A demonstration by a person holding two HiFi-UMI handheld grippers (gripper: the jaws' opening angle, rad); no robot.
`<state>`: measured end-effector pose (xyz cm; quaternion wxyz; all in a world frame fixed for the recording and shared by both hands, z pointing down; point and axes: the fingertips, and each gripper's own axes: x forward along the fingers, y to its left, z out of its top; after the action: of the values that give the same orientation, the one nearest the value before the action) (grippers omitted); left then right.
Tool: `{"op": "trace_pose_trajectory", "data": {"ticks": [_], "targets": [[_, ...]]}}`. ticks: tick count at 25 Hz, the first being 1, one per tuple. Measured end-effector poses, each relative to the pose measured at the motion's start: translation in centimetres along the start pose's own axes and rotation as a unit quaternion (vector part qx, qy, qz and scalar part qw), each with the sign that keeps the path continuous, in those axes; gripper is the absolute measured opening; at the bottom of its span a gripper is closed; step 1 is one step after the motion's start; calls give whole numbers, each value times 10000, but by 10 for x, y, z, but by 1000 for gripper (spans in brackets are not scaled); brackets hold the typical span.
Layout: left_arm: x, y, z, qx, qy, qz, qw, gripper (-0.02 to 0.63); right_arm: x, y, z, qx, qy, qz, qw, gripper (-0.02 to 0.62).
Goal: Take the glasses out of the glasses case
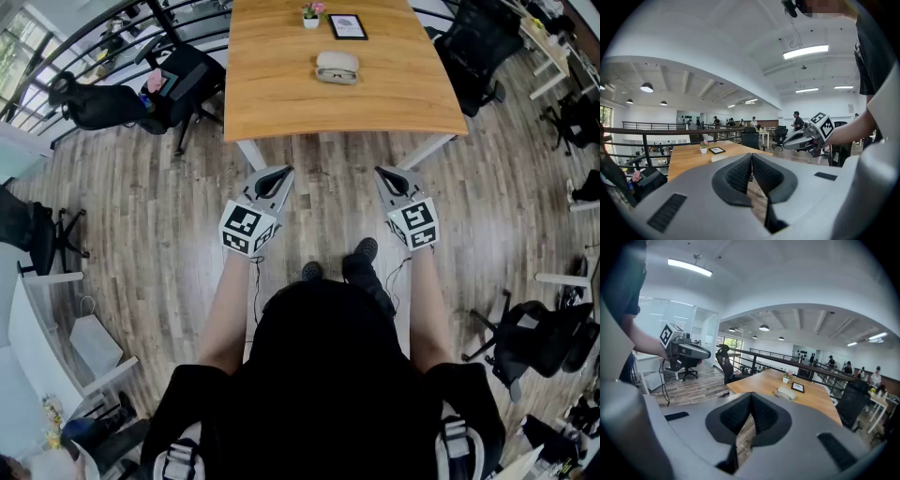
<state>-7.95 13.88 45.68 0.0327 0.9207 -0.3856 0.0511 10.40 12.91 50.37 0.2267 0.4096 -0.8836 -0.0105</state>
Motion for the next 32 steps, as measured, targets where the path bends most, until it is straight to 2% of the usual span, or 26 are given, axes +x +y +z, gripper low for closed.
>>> {"op": "trace_pose_trajectory", "data": {"ticks": [32], "targets": [[-7,3,-6,6,37,-8,10000,21,6,10,-4,-75,74,43,9999,8]]}}
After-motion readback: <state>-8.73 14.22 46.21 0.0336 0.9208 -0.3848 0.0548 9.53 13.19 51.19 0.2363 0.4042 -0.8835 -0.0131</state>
